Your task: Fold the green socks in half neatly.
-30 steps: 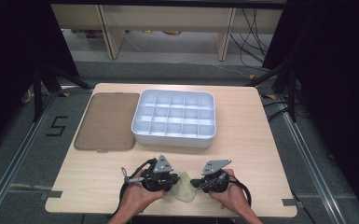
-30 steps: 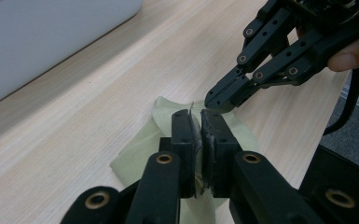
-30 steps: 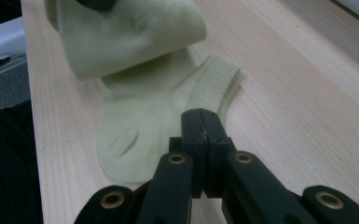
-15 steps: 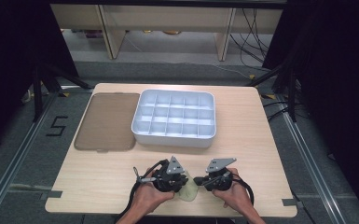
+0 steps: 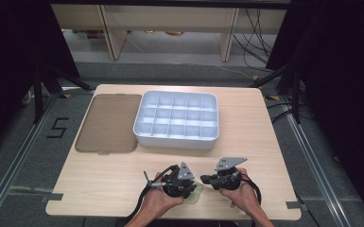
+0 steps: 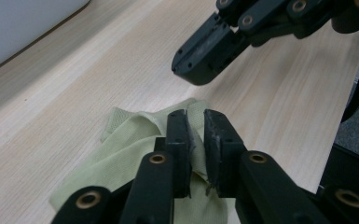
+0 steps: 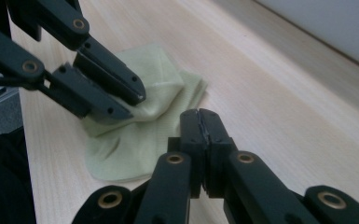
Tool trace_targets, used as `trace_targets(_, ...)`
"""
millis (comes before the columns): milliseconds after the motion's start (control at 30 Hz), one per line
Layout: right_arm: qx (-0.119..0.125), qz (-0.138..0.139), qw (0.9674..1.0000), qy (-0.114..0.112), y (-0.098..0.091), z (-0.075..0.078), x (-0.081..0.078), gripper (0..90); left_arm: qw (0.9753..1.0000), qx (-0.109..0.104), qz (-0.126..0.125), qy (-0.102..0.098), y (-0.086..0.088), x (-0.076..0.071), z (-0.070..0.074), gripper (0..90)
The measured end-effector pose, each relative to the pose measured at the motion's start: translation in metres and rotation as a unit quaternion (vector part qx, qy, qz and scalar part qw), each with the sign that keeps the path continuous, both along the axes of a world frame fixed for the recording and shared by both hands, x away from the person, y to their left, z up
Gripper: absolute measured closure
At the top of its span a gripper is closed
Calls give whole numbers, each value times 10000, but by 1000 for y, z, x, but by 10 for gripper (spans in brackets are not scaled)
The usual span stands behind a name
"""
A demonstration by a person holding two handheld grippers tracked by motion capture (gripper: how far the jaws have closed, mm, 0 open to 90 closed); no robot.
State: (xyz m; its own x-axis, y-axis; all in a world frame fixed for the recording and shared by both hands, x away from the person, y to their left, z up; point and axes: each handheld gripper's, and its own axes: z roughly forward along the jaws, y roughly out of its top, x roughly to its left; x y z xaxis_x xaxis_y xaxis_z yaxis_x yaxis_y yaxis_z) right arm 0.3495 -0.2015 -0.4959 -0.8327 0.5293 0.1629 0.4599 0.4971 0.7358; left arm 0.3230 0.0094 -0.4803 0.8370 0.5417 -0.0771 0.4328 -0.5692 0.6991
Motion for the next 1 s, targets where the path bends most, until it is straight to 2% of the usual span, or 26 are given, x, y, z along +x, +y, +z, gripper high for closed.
trace_targets(33,3,-17,10000,-20,-2,1,1,891,10000,0,0,0,0,0,0,773)
trace_targets(67,11,-35,10000,-14,-4,1,1,891,9998,-139,-41,97,-1,1,-2,755)
trace_targets(100,11,-35,10000,-14,-4,1,1,891,9998,-139,-41,97,-1,1,-2,731)
trace_targets(133,54,-130,9999,80,-8,3,0,890,9996,-214,-77,177,-1,2,-2,686)
trace_targets(167,54,-130,9999,80,-8,3,0,890,9994,-274,-111,163,0,2,-1,686)
trace_targets(200,74,-95,9999,37,-9,3,1,890,9989,-418,-81,189,1,3,1,653)
trace_targets(233,138,-142,9998,84,-10,4,0,890,9988,-453,-79,179,3,3,3,627)
trace_targets(267,121,-107,9999,27,-12,4,2,890,9971,-740,-5,183,7,3,9,607)
trace_targets(300,121,-107,9999,27,-12,4,2,890,9971,-740,-5,183,7,3,9,593)
trace_targets(400,179,-178,9997,-36,-15,7,1,887,9952,-962,154,84,23,5,24,606)
trace_targets(467,196,-202,9996,-59,-15,8,1,887,9952,-969,141,50,27,6,27,638)
trace_targets(500,228,-142,9995,-139,-15,8,1,886,9952,-965,135,1,33,6,29,638)
trace_targets(567,255,-79,9995,-162,-13,15,-3,886,9961,-857,225,-40,46,4,29,694)
trace_targets(600,255,-79,9995,-162,-13,15,-3,886,9961,-857,225,-40,46,4,29,711)
trace_targets(633,262,-86,9995,-137,-12,18,-6,886,9966,-787,241,-63,51,3,27,711)
trace_targets(667,333,-40,9991,-259,-8,21,-9,886,9977,-620,280,-52,59,1,23,749)
trace_targets(733,311,19,9993,-221,-6,22,-11,886,9978,-603,286,9,62,1,19,759)
trace_targets(800,277,117,9992,-247,1,23,-14,880,9985,-462,302,60,68,0,8,785)
trace_targets(900,254,227,9990,-298,6,24,-16,880,9984,-440,314,144,68,0,1,795)
trace_targets(1000,207,462,9983,-271,19,24,-22,880,9991,-302,234,183,62,-1,-9,805)
